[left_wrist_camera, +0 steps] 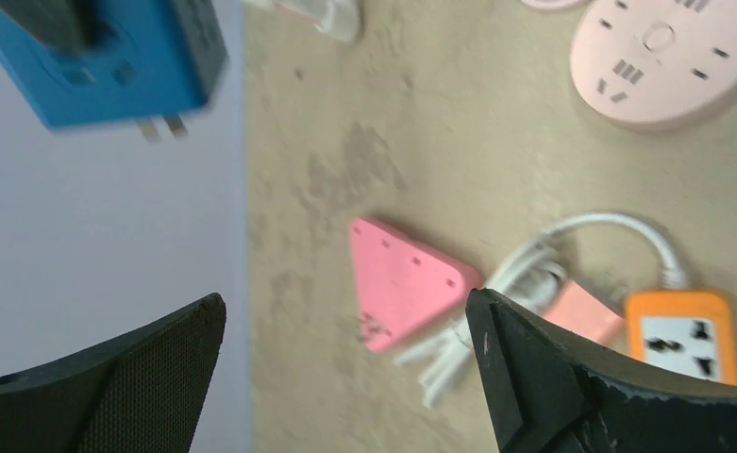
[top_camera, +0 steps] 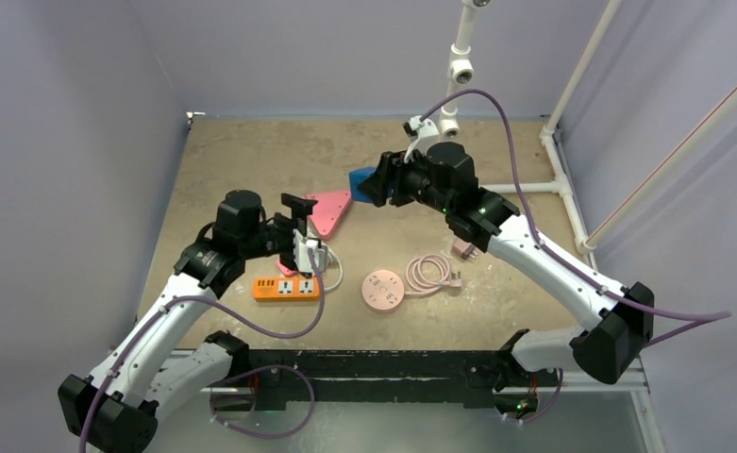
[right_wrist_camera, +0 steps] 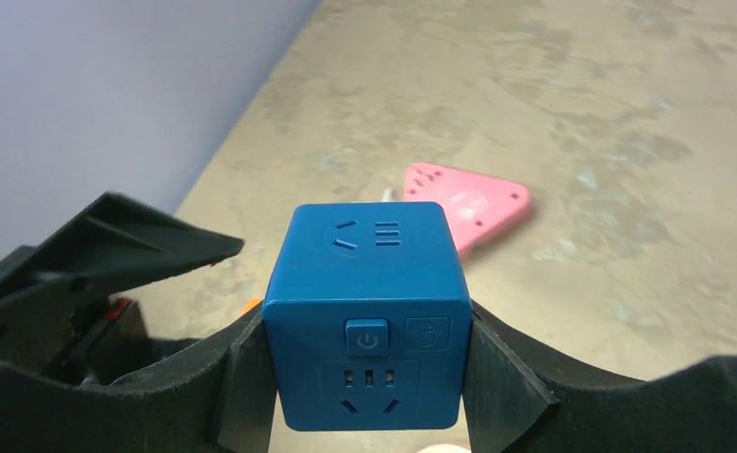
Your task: Insert the plug
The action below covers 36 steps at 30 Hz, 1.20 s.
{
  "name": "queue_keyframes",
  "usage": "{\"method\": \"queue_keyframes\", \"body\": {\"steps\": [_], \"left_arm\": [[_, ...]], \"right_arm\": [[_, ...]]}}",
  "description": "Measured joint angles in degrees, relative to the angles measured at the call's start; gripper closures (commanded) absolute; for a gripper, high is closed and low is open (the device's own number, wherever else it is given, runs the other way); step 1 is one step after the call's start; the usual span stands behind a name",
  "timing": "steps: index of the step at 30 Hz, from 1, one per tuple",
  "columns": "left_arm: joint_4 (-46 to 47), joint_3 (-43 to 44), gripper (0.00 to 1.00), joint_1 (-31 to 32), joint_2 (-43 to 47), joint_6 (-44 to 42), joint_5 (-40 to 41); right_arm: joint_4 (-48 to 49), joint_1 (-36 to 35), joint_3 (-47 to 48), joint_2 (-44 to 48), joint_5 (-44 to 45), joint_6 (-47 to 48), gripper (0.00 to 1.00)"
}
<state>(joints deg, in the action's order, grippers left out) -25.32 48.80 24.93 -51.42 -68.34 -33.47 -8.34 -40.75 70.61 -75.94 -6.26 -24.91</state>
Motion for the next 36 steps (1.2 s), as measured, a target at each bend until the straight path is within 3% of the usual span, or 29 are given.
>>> {"method": "queue_keyframes", "body": {"steps": [5, 10, 17, 24, 28, 36], "left_arm": [[-7.10, -2.21, 0.02, -2.56, 0.02, 0.35, 4.79], [-16.92, -2.51, 0.07, -6.71, -2.25, -6.71, 7.34], [-23.85, -6.38, 0.09, -7.30, -5.90, -15.85, 11.17], [-24.26, -9.35, 0.13, -7.30, -8.13, -20.46, 13.51], [-22.60, -11.74, 0.34, -7.30, -9.20, -21.53, 13.99], [-17.38, -12.68, 0.30, -7.30, -10.88, -20.39, 12.92]], "right_arm": [[-6.49, -0.39, 0.31, -0.11, 7.37, -3.23, 1.00], [-10.62, -2.62, 0.90, -1.66, 11.17, -5.99, 1.00], [-16.35, -3.58, 3.74, -11.50, 11.76, -9.35, 1.00], [-19.82, -5.55, 2.99, -13.33, 13.14, -12.48, 1.00], [-21.90, -8.13, 3.04, -14.12, 14.95, -13.42, 1.00], [-24.00, -10.51, 3.04, -15.61, 15.74, -14.60, 1.00]]}}
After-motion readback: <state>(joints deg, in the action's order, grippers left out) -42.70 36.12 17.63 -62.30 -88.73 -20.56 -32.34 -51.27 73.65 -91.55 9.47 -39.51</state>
